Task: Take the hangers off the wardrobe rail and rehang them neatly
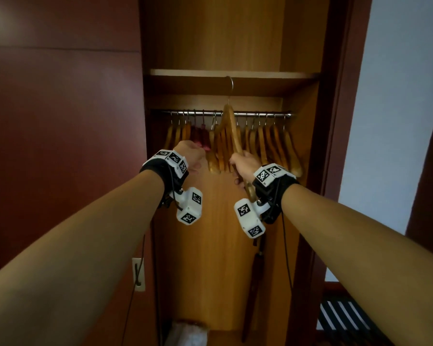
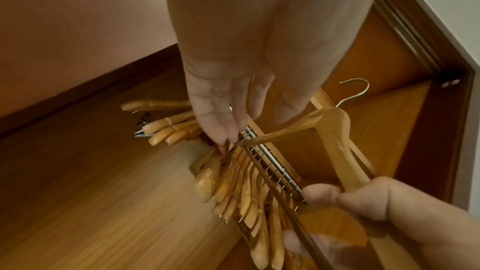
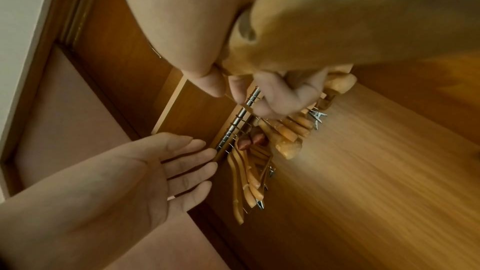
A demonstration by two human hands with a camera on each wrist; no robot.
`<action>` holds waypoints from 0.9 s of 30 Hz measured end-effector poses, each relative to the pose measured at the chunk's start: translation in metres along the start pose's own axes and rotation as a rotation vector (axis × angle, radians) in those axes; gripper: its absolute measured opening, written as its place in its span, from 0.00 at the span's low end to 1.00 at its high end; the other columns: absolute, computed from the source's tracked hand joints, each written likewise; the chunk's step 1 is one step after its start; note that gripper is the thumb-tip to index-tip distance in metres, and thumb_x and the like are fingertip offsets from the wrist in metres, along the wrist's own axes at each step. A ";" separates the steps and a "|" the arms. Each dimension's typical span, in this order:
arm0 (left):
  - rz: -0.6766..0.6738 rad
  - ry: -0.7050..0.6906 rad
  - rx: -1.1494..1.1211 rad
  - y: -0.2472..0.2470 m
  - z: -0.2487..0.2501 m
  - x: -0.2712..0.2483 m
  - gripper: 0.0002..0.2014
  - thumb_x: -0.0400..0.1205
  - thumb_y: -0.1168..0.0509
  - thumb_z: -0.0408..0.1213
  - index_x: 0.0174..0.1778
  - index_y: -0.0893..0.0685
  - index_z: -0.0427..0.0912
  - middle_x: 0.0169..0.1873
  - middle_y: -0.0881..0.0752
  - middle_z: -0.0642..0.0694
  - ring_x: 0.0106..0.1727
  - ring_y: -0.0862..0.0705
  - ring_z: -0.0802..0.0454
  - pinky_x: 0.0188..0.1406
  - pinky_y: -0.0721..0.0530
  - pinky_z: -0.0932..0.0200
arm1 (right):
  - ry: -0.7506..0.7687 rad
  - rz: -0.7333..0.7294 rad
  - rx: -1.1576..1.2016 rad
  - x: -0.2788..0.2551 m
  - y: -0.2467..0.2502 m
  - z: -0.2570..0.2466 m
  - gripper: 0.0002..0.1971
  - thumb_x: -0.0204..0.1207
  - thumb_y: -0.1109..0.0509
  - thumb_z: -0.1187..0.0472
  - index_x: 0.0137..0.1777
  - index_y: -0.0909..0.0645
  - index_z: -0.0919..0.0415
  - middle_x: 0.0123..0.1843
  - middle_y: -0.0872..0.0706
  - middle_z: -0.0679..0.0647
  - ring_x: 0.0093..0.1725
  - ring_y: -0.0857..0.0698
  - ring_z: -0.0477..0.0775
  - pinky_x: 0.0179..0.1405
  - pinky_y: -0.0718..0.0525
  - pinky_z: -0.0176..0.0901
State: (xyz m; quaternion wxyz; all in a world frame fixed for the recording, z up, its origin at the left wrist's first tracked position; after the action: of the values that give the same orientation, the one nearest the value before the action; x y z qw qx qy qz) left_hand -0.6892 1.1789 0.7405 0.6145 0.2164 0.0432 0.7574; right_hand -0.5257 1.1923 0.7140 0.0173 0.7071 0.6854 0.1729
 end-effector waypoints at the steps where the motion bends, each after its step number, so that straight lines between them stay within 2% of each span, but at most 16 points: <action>1: 0.004 -0.005 0.005 0.001 -0.001 0.009 0.15 0.83 0.35 0.36 0.66 0.21 0.37 0.51 0.16 0.38 0.54 0.14 0.42 0.54 0.12 0.44 | 0.012 0.013 -0.018 0.008 -0.002 -0.001 0.10 0.81 0.42 0.57 0.59 0.26 0.55 0.34 0.25 0.54 0.25 0.24 0.52 0.17 0.30 0.36; 6: 0.002 -0.033 0.036 0.002 0.000 0.055 0.12 0.82 0.34 0.36 0.60 0.18 0.39 0.49 0.15 0.39 0.53 0.14 0.42 0.53 0.11 0.42 | 0.027 0.043 -0.083 0.050 -0.012 -0.011 0.11 0.83 0.43 0.56 0.62 0.27 0.57 0.30 0.24 0.55 0.23 0.24 0.53 0.17 0.27 0.37; 8: -0.007 -0.047 0.031 0.001 -0.001 0.074 0.08 0.83 0.35 0.35 0.56 0.18 0.38 0.41 0.15 0.42 0.45 0.14 0.46 0.52 0.11 0.43 | 0.021 0.063 -0.089 0.066 -0.018 -0.014 0.10 0.83 0.43 0.56 0.61 0.27 0.56 0.29 0.24 0.55 0.21 0.24 0.52 0.16 0.28 0.35; 10: -0.015 -0.060 0.011 0.000 -0.001 0.090 0.05 0.84 0.36 0.35 0.52 0.19 0.39 0.36 0.17 0.45 0.39 0.16 0.50 0.48 0.11 0.49 | 0.028 0.078 -0.094 0.081 -0.024 -0.016 0.09 0.83 0.43 0.55 0.59 0.26 0.55 0.30 0.24 0.55 0.21 0.24 0.52 0.16 0.27 0.35; 14: -0.061 -0.087 0.060 -0.004 -0.002 0.121 0.05 0.83 0.36 0.35 0.41 0.19 0.44 0.42 0.14 0.42 0.49 0.12 0.44 0.52 0.11 0.43 | 0.058 0.144 -0.067 0.105 -0.029 -0.016 0.09 0.82 0.42 0.55 0.55 0.25 0.57 0.30 0.23 0.54 0.20 0.23 0.52 0.17 0.25 0.37; 18: -0.115 -0.110 0.076 -0.014 -0.002 0.141 0.03 0.83 0.36 0.36 0.48 0.18 0.44 0.50 0.13 0.39 0.50 0.12 0.44 0.47 0.10 0.46 | 0.084 0.199 -0.034 0.113 -0.022 -0.013 0.08 0.81 0.41 0.53 0.52 0.24 0.55 0.33 0.20 0.55 0.22 0.20 0.52 0.19 0.24 0.38; 21: -0.139 -0.120 0.072 -0.026 -0.001 0.147 0.10 0.83 0.36 0.37 0.59 0.17 0.40 0.50 0.15 0.38 0.47 0.13 0.46 0.46 0.10 0.48 | 0.078 0.197 -0.062 0.112 -0.016 -0.012 0.09 0.79 0.40 0.52 0.51 0.23 0.56 0.34 0.18 0.58 0.23 0.19 0.56 0.19 0.23 0.39; 24: -0.162 -0.126 0.076 -0.041 0.001 0.150 0.10 0.84 0.37 0.37 0.60 0.18 0.40 0.51 0.15 0.38 0.50 0.13 0.44 0.49 0.10 0.46 | 0.087 0.198 -0.090 0.110 -0.009 -0.010 0.11 0.76 0.39 0.51 0.50 0.22 0.56 0.34 0.16 0.59 0.27 0.17 0.58 0.24 0.21 0.44; 27: -0.172 -0.145 0.074 -0.055 0.004 0.150 0.09 0.84 0.38 0.36 0.59 0.19 0.39 0.49 0.16 0.38 0.49 0.13 0.44 0.50 0.11 0.45 | 0.130 0.225 -0.062 0.105 -0.001 -0.006 0.09 0.78 0.39 0.54 0.47 0.23 0.58 0.33 0.17 0.60 0.26 0.19 0.58 0.22 0.23 0.42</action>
State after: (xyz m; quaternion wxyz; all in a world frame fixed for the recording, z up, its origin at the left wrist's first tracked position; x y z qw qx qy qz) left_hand -0.6600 1.3340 0.7673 0.6703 0.2886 0.0450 0.6821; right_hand -0.5279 1.2931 0.7423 -0.0249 0.7661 0.5957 0.2401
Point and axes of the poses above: each hand's wrist, its own x-axis towards the middle knuckle, its own y-axis out of the back of the hand, z = x × y, the point moved 1 cm from there along x, towards the middle knuckle
